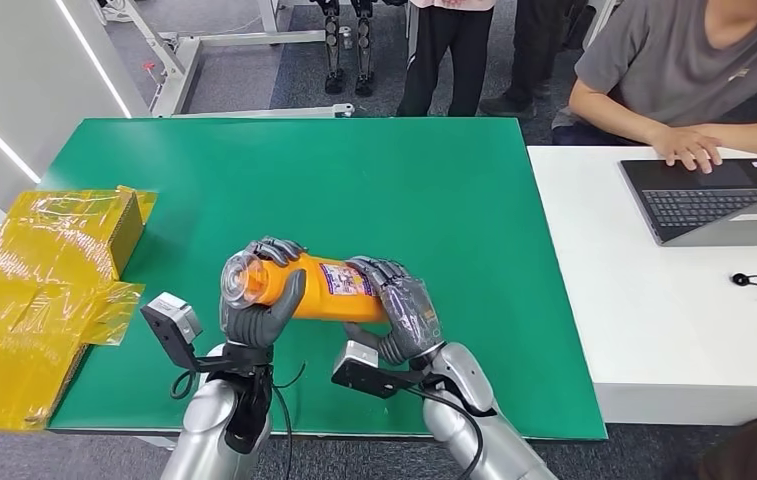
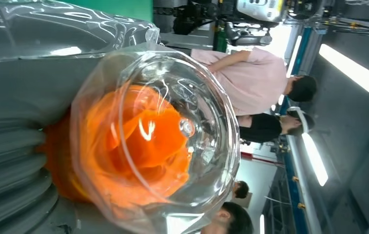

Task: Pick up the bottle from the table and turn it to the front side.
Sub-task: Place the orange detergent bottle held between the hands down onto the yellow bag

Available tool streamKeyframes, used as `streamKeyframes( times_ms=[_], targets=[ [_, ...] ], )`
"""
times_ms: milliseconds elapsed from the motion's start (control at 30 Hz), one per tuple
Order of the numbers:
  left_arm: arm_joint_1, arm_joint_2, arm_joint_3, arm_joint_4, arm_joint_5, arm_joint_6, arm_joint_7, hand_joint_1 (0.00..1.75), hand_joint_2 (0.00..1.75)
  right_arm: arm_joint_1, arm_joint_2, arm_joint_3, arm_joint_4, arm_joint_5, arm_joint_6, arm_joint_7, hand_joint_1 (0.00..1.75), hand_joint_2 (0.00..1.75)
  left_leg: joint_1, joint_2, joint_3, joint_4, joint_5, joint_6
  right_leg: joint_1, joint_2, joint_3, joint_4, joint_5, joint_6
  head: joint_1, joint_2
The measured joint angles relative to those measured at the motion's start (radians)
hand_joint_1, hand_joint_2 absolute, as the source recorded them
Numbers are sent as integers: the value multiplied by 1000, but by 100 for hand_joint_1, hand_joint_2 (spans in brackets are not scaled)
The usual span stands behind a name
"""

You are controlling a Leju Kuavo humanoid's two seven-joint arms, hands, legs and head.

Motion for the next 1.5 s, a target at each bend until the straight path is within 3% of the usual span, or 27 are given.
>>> streamKeyframes(
  times_ms=[33, 67, 267, 400, 567, 867, 933, 1100, 1333, 1500],
  targets=[
    [-3, 0, 1, -4, -1, 3, 1, 175, 175, 9, 2, -3, -14, -18, -10, -11, 7, 175, 0, 0, 0, 0, 0, 0, 0, 0, 0, 0, 0, 0, 0, 0],
    [-5, 0, 3, -6, -4, 8, 4, 175, 175, 16, 6, -7, -31, -42, -22, -25, 0, 175, 0, 0, 0, 0, 0, 0, 0, 0, 0, 0, 0, 0, 0, 0],
    [-2, 2, 31, -34, -42, 67, 12, 175, 175, 53, 17, -42, -144, -273, -110, -126, 0, 175, 0, 0, 0, 0, 0, 0, 0, 0, 0, 0, 0, 0, 0, 0],
    [-5, 7, 47, -67, -94, 112, 29, 175, 175, 90, 17, -56, -220, -354, -168, -176, 0, 175, 0, 0, 0, 0, 0, 0, 0, 0, -1, 0, 0, 0, 0, 0],
    [-34, 33, 59, -98, -197, 190, 73, 175, 175, 148, 26, -88, -344, -390, -204, -232, 0, 175, 0, 0, 0, 0, 0, 0, 0, 0, -1, 0, 0, 0, 0, 0],
    [-72, 101, 79, -132, -354, 305, 106, 175, 175, 247, 44, -137, -556, -415, -205, -240, 0, 175, 0, 0, 0, 0, 0, 0, 0, 1, -1, 1, 0, 0, 0, 0],
    [-73, 134, 83, -140, -437, 346, 134, 175, 175, 269, 44, -137, -591, -429, -204, -240, 0, 175, 0, 1, 0, 0, 0, 0, 0, 1, -1, 1, 0, 0, 0, 0],
    [-69, 268, 110, -144, -738, 449, 221, 175, 175, 326, 42, -142, -651, -450, -204, -240, 0, 175, 0, 1, 0, -1, 0, -1, 0, 1, -1, 1, -1, -1, 0, 0],
    [-49, 425, 191, -156, -934, 545, 307, 175, 175, 353, 36, -143, -666, -477, -204, -240, 0, 175, 1, 2, 0, -2, 1, -2, 0, 2, -2, 2, -1, -2, 0, 0],
    [-47, 532, 241, -158, -1053, 560, 360, 175, 175, 337, 36, -138, -654, -503, -204, -240, 0, 175, 1, 2, 0, -2, 1, -2, 0, 1, -2, 2, -1, -2, 0, 0]
  ],
)
